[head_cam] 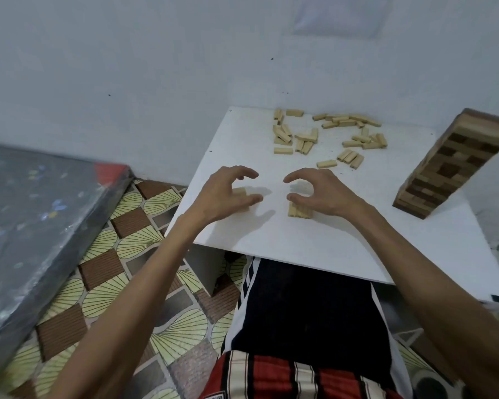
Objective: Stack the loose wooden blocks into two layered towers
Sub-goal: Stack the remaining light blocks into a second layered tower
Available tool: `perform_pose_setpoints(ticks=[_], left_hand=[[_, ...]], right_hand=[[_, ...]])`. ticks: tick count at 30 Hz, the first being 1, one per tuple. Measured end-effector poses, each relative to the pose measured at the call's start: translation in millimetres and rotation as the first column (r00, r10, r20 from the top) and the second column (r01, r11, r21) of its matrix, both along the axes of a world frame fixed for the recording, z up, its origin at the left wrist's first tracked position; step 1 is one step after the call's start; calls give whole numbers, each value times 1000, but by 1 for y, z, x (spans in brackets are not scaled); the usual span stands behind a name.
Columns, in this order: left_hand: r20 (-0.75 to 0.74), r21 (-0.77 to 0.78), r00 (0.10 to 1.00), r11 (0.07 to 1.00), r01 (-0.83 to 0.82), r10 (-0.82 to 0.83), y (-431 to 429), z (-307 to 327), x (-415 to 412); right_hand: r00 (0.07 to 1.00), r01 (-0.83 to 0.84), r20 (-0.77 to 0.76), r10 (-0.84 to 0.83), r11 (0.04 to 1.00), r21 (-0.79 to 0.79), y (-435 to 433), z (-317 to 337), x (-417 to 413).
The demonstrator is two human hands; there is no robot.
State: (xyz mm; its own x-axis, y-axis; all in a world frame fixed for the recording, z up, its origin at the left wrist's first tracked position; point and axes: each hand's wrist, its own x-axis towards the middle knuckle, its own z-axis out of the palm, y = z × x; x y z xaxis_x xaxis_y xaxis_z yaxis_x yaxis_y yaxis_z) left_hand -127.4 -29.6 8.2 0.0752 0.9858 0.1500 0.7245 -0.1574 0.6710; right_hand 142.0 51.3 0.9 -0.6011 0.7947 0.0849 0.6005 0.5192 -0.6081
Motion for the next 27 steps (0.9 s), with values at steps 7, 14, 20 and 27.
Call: perform_pose_setpoints(ticks=[7,14,20,27], left_hand=[[-177,-79,963,978,191,-202,24,1,45],[-375,-141,880,956,256,-291,49,-15,72],[-331,-155,897,954,255,-293,54,-28,78],[-187,-155,952,964,217,-244,50,-35,76]], right_hand=[[992,63,113,-61,998,-11,-5,-11,36],[985,110,138,-107,994,-21,-8,-34,50],[982,126,138,-126,992,8,-8,-40,47],[988,122,94,-122,993,1,-8,-45,46]])
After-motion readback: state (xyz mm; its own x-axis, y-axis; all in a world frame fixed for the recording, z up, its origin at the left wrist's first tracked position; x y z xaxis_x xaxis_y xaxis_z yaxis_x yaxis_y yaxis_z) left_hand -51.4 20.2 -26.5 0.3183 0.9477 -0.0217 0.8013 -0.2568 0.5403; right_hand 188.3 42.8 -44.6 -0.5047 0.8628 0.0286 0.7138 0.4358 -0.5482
